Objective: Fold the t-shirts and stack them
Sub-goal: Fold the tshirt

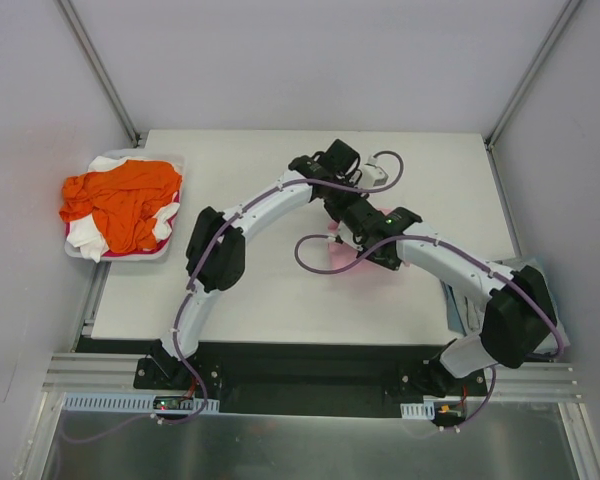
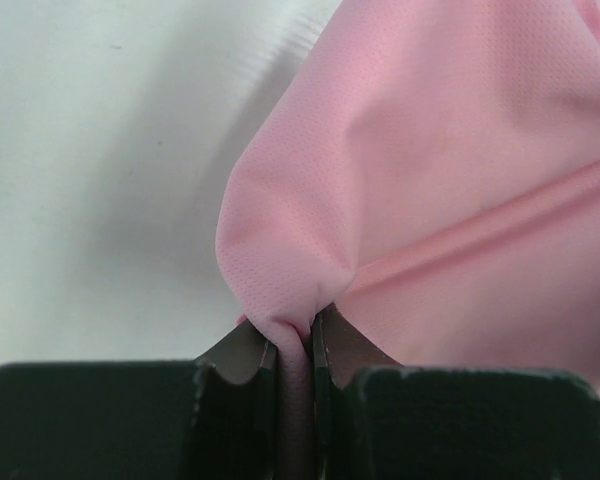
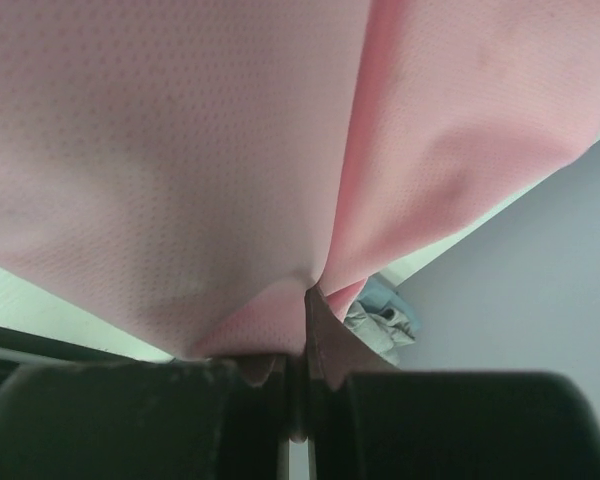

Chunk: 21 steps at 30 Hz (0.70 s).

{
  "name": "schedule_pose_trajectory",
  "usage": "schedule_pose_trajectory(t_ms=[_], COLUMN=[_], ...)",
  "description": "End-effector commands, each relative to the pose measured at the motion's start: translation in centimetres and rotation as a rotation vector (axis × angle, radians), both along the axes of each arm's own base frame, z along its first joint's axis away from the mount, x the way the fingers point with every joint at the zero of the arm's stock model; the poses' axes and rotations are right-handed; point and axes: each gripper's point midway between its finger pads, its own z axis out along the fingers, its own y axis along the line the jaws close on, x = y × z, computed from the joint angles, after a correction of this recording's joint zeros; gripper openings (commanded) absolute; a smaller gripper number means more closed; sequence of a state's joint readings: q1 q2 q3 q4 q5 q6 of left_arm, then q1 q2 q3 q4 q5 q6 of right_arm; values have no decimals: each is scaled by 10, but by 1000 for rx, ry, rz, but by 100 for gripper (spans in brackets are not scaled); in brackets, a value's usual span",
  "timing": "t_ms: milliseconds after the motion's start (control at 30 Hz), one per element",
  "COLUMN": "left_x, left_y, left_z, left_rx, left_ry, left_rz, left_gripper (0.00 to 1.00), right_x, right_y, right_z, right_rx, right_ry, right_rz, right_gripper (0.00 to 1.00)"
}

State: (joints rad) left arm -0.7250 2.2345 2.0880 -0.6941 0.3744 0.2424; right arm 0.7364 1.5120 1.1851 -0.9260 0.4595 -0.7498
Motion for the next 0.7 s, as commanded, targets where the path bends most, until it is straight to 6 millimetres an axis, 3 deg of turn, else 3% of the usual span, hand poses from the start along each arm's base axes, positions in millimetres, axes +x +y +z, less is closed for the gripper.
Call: schedule_pose_trajectory(t_ms=[0, 133, 400, 667], left_x=[13, 10, 11, 8], left_y=[-11, -27, -33, -28], left_z=[8, 8, 14, 6], left_rx=[51, 63, 46, 75], left_ry=[-95, -126, -130, -132], left_rz=[37, 24, 43, 31], left_gripper=[0, 0, 0, 0], right_x=[-20, -22, -29, -35], right_y=[-43, -56, -91, -90], right_z=[8, 10, 9, 10], right_rx=[-73, -31, -5, 40], right_ry=[23, -27, -47, -33], right_rz=[-52, -77, -159, -177], right_gripper=[1, 1, 1, 1])
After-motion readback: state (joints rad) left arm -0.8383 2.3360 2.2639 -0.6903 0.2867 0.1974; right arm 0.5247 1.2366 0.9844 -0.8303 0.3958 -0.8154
